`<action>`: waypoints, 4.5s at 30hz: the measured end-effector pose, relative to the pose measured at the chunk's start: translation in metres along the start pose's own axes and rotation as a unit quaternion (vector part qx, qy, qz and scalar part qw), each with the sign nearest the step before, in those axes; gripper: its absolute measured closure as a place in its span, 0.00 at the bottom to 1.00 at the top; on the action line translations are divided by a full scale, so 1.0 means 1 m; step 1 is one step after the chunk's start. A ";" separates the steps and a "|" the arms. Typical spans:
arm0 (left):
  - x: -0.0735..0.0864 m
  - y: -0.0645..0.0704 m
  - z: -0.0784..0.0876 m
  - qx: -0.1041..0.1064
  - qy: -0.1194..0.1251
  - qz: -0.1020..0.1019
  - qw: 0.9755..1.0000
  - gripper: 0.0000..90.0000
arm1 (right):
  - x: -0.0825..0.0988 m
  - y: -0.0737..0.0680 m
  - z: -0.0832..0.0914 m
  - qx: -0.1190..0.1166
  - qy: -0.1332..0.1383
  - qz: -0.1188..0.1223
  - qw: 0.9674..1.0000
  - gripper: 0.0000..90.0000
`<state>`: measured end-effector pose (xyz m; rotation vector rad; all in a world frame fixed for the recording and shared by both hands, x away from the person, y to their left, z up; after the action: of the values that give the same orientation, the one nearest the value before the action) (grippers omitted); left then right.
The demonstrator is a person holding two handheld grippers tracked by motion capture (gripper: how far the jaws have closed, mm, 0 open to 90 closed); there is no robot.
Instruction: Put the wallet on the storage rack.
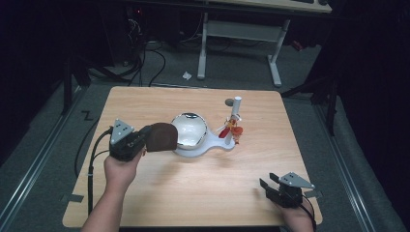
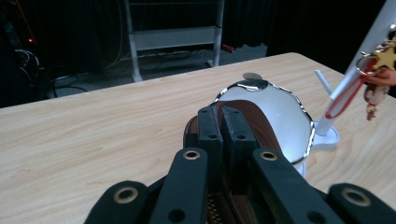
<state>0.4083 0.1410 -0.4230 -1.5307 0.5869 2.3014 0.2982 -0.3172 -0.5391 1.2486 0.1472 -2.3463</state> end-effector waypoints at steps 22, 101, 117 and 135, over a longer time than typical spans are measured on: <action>-0.027 0.009 -0.036 -0.011 -0.013 -0.010 1.000 0.97 | 0.000 0.001 -0.001 -0.004 0.000 -0.001 1.000 0.57; -0.014 0.043 -0.103 -0.031 -0.079 -0.007 0.996 0.65 | -0.001 0.000 0.001 -0.014 0.008 0.001 1.000 0.58; -0.023 0.041 -0.085 0.003 -0.066 0.001 0.998 0.43 | -0.002 0.000 -0.005 -0.013 0.001 -0.004 1.000 0.58; -0.010 0.011 -0.036 0.040 -0.057 0.022 0.997 0.31 | 0.002 -0.001 -0.008 -0.019 -0.010 -0.005 1.000 0.57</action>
<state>0.4359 0.1128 -0.4241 -1.3524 0.6800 2.3495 0.3023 -0.3145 -0.5453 1.2089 0.1910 -2.3517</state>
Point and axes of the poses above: each handheld gripper's, and its own axes: z roughly backward along the jaws, x roughly out of its underside, y roughly to its right, the point moved 3 cm from there along -z, roughly forward along the jaws, and after that the axes turned 7 degrees about z, right-handed, at the moved point
